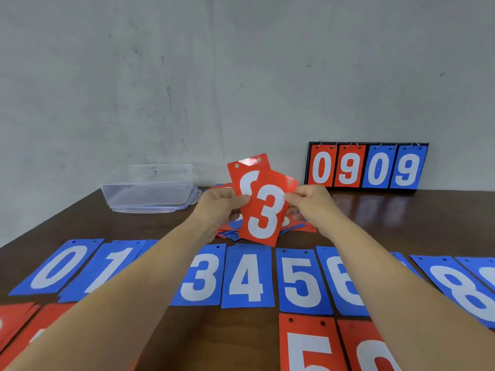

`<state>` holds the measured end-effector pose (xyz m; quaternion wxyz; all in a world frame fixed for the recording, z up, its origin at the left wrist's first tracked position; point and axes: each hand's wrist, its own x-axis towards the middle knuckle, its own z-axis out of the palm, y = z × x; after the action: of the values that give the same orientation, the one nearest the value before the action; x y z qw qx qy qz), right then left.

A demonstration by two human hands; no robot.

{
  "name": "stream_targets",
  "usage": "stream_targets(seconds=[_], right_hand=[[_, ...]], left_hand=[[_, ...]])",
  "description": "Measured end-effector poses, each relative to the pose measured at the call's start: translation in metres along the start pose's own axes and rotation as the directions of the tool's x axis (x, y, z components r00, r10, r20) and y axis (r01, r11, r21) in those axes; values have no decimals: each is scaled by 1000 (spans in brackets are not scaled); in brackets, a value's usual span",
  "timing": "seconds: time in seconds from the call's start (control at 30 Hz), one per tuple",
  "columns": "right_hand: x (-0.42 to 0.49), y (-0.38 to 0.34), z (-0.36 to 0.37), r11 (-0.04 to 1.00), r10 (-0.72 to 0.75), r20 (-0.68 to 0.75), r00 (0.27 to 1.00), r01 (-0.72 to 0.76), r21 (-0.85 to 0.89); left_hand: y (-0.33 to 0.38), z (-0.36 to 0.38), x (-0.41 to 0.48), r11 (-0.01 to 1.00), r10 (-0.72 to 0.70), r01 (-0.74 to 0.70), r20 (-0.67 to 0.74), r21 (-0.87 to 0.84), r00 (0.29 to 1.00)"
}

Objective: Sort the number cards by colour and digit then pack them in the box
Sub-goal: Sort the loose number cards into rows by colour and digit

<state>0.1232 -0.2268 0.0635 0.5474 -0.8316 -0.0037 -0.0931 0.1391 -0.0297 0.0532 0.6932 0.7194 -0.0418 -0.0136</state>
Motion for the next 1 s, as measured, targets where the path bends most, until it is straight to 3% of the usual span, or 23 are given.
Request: stream_targets(seconds=[0.4, 0.73, 1.0], right_hand=[[-32, -8, -20, 983, 13, -78, 997, -27, -180], [-94, -17, -22, 995, 48, -151, 987, -60, -77], [-147, -25, 1, 994, 111, -137, 984, -110, 16]], left_hand=[[5, -35, -37, 1000, 12, -11, -62, 24, 998], [4, -63, -88, 995, -21, 20, 2, 101, 1000], [2, -101, -144, 982, -46, 53, -42, 183, 998]])
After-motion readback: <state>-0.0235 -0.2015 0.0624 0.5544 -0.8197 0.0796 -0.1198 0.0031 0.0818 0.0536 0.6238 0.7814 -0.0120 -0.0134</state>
